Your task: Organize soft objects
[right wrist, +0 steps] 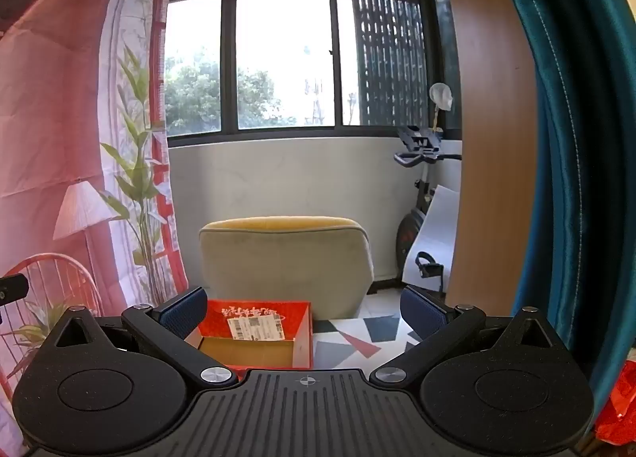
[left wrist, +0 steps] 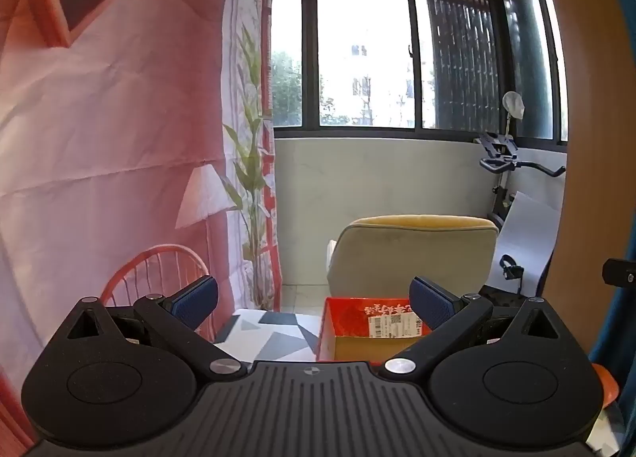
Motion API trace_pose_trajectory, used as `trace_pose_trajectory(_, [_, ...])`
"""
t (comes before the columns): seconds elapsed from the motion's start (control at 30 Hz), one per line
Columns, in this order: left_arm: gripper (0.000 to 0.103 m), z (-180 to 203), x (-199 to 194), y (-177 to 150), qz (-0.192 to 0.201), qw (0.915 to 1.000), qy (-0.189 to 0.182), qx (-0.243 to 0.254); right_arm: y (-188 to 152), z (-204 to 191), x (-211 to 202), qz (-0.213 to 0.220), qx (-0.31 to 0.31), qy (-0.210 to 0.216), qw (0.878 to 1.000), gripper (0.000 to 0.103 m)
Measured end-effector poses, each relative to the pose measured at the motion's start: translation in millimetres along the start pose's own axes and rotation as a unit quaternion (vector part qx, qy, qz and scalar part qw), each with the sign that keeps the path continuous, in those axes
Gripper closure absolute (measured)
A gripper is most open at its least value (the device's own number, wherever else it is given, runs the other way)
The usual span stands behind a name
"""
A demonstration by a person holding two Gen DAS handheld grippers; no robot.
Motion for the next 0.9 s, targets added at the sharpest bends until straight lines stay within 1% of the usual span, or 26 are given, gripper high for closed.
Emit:
trace_pose_trajectory(0.07, [0.000, 2.3, 1.4, -0.8, -0.004, 1.0000, 0.001, 0.002, -0.4, 0.0, 0.0, -0.004, 0.003, 0.001, 1.000, 0.000])
trace_pose_trajectory(0.1, [0.000, -3.4, 2.4, 1.6, -0.004, 0.9999, -0.001, -0.009, -0.5, -0.1, -0.2, -0.003, 0.003, 0.001, 1.000, 0.000])
trace_pose_trajectory(0.3, [0.000, -3.7, 5.8, 0.2, -0.005, 1.0000, -0.001, -0.002, -0.5, -0.4, -0.5, -0.001, 0.000, 0.000, 1.000, 0.000])
trace_pose_trajectory(0.33, [0.000, -0.7, 0.6, -2.4, -0.001, 1.0000, 0.000, 0.000, -0.5, -0.5, -0.7, -0.001, -0.001, -0.001, 1.000, 0.000])
trace_pose_trajectory(0.47, [0.000, 1.1, -2.7, -3.6, 0.002, 1.0000, 0.000, -0.003, 0.1, 1.8, -0.2, 0.000, -0.002, -0.002, 1.000, 0.000])
trace_pose_trajectory(0.6, [0.000, -0.7, 2.4, -1.1, 0.001, 1.0000, 0.000, -0.006, 0.4, 4.2, 1.0, 0.000, -0.002, -0.001, 1.000, 0.000])
trace_pose_trajectory(0.7, [0.000, -1.7, 0.9, 1.1, 0.001, 1.0000, 0.000, -0.006, -0.4, -2.8, -1.4, -0.001, -0.002, -0.001, 1.000, 0.000])
trace_pose_trajectory(0.9, [0.000, -2.1, 0.6, 1.5, 0.001, 1.0000, 0.000, -0.006, -0.2, -2.1, -2.6, -0.001, -0.002, 0.000, 1.000, 0.000])
Point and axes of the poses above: each gripper's, at about its wrist camera, not at the fingertips, and x roughly the way its jaws point, z to its right, y to its top, the point moved 5 cm from there along x, roughly the way its jaws point, and after that the axes turned 11 degrees about -x, right-handed, at the moved point
